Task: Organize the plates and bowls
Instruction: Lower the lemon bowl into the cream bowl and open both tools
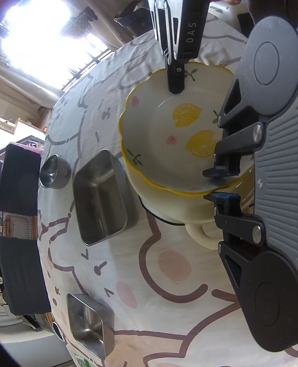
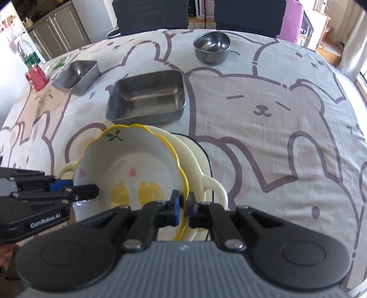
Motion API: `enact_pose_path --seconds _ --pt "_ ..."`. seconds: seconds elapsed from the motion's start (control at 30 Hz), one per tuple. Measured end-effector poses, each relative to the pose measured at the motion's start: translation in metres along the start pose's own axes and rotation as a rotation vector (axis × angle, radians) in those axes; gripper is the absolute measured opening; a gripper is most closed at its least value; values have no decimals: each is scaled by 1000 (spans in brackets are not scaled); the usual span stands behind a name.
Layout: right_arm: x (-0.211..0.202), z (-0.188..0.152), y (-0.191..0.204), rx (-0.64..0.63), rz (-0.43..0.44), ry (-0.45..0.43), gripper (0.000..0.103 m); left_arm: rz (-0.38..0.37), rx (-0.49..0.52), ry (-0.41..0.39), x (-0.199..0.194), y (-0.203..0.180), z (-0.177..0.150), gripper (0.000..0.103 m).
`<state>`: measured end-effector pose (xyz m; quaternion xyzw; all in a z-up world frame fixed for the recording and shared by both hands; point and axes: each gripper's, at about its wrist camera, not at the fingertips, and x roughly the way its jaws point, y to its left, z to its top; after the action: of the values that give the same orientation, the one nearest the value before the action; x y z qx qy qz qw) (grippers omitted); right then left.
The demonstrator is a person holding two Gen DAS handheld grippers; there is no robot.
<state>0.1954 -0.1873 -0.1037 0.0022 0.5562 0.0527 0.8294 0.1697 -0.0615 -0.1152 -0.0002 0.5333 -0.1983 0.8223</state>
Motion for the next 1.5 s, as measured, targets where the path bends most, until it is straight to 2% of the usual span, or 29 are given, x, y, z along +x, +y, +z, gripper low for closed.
enact_pose_path --seconds 0.73,1.13,1.5 --pt "8 2 1 -29 -31 11 8 7 65 25 6 -2 -3 15" --pt "18 2 3 -47 -44 37 9 -1 63 19 3 0 -4 15" --pt "24 4 -2 -22 -15 53 9 -13 47 7 -1 4 -4 15"
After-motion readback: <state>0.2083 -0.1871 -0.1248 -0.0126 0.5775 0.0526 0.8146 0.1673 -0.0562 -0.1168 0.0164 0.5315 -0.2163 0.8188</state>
